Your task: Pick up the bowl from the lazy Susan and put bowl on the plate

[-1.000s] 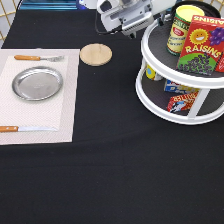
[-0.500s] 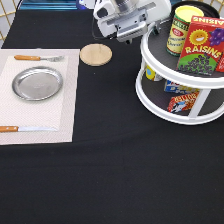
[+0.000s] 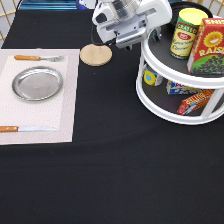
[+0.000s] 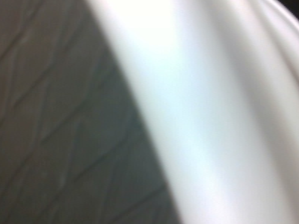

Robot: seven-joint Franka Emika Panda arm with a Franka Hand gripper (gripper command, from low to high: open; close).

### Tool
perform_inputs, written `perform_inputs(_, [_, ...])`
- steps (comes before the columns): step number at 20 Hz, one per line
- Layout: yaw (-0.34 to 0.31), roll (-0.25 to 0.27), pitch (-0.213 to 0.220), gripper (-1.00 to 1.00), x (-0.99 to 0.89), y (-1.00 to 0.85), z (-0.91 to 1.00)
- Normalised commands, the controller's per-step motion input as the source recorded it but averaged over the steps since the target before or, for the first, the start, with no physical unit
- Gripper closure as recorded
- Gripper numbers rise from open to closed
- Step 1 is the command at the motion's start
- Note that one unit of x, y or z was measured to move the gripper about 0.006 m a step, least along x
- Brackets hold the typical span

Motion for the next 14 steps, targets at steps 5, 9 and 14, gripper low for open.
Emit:
perform_inputs(5, [0.000,-0.008,0.156,-1.00,0.96,-0.02,0.03])
perform_inputs(9, [0.000,0.000,0.180,-1.00,0.81,0.00,0.15])
perform_inputs(14, [0.007,0.016,0.178,-1.00,0.61,-0.07,0.23])
